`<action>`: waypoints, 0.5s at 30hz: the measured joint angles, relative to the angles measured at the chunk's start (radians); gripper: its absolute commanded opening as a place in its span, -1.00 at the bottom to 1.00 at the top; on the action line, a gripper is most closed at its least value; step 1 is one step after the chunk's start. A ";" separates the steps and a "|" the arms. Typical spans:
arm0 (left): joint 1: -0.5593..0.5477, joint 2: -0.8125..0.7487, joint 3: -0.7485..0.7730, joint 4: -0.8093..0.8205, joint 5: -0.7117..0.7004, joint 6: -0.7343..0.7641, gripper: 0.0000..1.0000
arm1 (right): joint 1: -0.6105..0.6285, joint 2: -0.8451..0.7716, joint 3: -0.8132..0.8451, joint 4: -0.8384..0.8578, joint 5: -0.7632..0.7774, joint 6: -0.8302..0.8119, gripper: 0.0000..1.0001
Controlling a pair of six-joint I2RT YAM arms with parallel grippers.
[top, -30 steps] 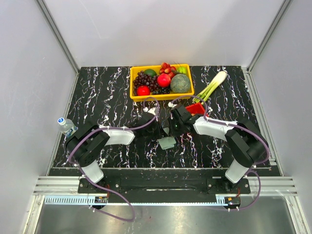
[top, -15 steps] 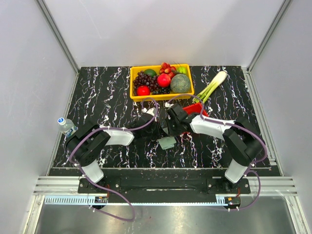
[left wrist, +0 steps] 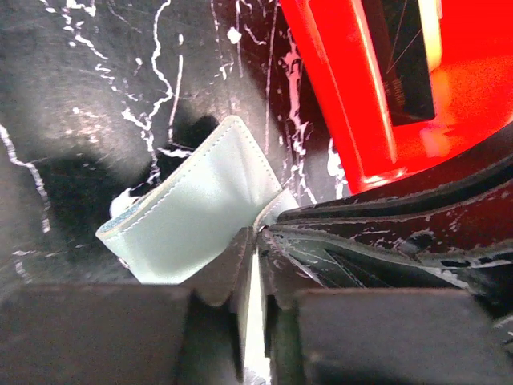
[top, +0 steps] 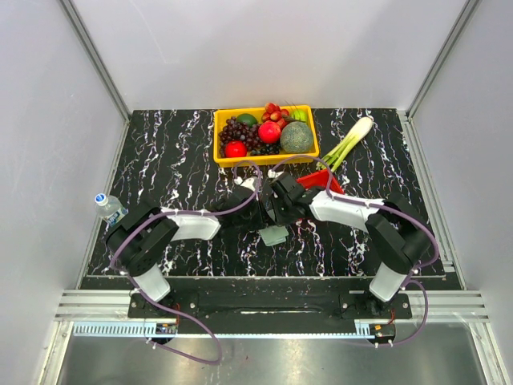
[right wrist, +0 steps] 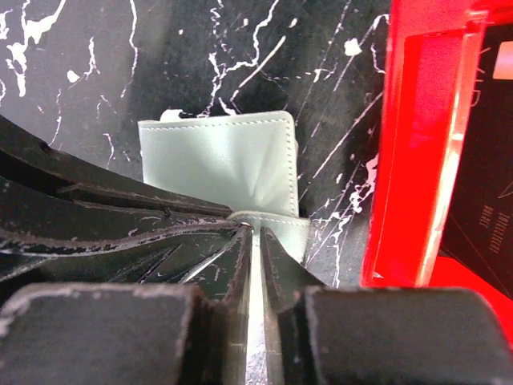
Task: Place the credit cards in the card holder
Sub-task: Close the card holder at the center of the board, then reset both arms
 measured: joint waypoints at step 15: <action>0.036 -0.267 0.014 -0.297 -0.163 0.158 0.98 | -0.066 -0.349 -0.076 0.063 0.023 -0.012 0.38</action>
